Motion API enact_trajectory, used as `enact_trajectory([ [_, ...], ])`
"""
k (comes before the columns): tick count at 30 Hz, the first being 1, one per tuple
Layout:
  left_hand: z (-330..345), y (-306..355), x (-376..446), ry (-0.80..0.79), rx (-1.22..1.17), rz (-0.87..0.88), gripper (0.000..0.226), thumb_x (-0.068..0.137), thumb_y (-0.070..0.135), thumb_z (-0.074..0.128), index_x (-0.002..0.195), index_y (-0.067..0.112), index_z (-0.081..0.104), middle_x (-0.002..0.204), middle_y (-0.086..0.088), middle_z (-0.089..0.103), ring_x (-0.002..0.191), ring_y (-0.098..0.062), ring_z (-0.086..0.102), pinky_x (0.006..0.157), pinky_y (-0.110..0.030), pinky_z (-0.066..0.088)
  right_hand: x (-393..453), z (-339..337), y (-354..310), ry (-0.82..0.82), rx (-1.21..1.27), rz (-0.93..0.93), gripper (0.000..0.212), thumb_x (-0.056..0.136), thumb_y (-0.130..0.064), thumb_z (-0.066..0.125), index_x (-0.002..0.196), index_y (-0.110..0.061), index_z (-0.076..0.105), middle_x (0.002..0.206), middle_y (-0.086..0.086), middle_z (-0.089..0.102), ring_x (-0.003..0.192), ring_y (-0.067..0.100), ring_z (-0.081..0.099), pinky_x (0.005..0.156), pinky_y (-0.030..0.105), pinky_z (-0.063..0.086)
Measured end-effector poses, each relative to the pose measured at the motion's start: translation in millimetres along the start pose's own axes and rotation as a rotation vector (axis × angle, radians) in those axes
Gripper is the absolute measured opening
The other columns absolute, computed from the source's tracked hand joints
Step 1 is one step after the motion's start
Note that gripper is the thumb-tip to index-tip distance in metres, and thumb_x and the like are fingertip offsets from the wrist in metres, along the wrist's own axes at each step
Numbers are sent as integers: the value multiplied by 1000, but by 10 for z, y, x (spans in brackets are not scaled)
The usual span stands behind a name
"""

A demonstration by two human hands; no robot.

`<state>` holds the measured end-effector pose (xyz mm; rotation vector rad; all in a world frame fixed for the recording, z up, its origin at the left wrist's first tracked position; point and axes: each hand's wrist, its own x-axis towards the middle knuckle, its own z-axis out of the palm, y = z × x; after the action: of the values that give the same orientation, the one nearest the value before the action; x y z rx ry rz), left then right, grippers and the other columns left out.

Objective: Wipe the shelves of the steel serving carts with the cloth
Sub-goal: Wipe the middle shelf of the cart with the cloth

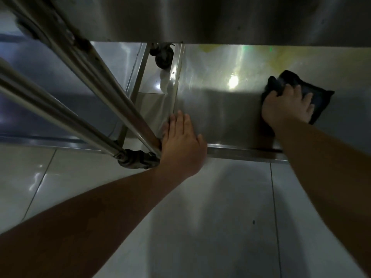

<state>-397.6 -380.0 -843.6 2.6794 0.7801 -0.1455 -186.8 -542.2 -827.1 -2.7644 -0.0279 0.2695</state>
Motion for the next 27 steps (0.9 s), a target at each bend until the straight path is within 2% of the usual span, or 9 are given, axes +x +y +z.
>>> enact_trajectory([
  [2, -43, 6, 11, -17, -52, -8, 70, 109, 42, 21, 168, 10, 1, 177, -8, -5, 162, -23, -10, 131, -47, -3, -151, 176, -372, 30, 35, 4, 65, 102, -49, 29, 162, -23, 26, 172, 0, 13, 159, 31, 2, 127, 51, 3],
  [4, -97, 3, 28, -20, -112, -21, 67, 110, 37, 24, 168, 9, 8, 177, -8, 0, 163, -22, -5, 131, -46, -3, -299, 360, -790, -10, 49, -106, 63, 102, -47, 34, 161, -25, 30, 172, -3, 17, 159, 28, 5, 127, 48, 4],
  [8, -203, 3, -3, 76, -370, -39, 58, 111, 29, 30, 167, 14, 21, 176, -5, 12, 162, -15, 5, 132, -42, 3, -500, 526, -1179, -240, -127, -690, 59, 107, -49, 30, 162, -29, 27, 172, -7, 16, 159, 23, 6, 127, 45, 6],
  [11, -217, 42, -59, 145, -512, -59, 54, 114, 33, 32, 165, 16, 26, 174, -7, 17, 161, -18, 11, 131, -44, 8, -526, 408, -850, -251, -151, -888, 61, 104, -58, 31, 160, -33, 33, 171, -6, 21, 158, 21, 11, 128, 43, 9],
  [14, -157, 54, -38, 95, -416, -84, 61, 113, 46, 28, 168, 22, 20, 176, -4, 11, 161, -22, 11, 131, -47, 8, -497, 285, -405, -228, -195, -838, 67, 99, -68, 29, 159, -39, 32, 172, -3, 12, 159, 24, 7, 127, 43, 7],
  [19, -27, 18, -39, 114, -136, 9, 66, 109, 52, 24, 168, 23, 16, 176, 0, 11, 162, -19, 9, 131, -50, 7, -247, -90, 491, -64, -214, -438, 68, 101, -63, 31, 161, -31, 28, 173, 4, 11, 158, 33, 9, 128, 49, 9],
  [22, 18, 20, -50, 88, 10, 58, 68, 110, 56, 21, 169, 22, 13, 177, -3, 9, 163, -20, 3, 131, -48, 3, -164, -313, 958, -58, -203, -258, 70, 101, -64, 25, 162, -30, 22, 173, 3, 9, 159, 33, 6, 128, 52, 9],
  [25, 4, 64, -52, 60, 109, 52, 70, 110, 57, 18, 169, 22, 9, 177, -4, 5, 163, -22, -1, 130, -46, -2, -183, -358, 1048, -92, -217, -258, 72, 102, -64, 24, 164, -29, 18, 173, 2, 5, 159, 30, 3, 128, 50, 7],
  [27, 3, 166, -96, 73, 174, 83, 70, 109, 56, 18, 169, 20, 10, 177, -6, 5, 163, -25, 0, 130, -48, -1, -254, -333, 998, -94, -248, -325, 73, 101, -64, 21, 164, -28, 16, 173, 2, 5, 159, 29, 3, 128, 49, 8],
])
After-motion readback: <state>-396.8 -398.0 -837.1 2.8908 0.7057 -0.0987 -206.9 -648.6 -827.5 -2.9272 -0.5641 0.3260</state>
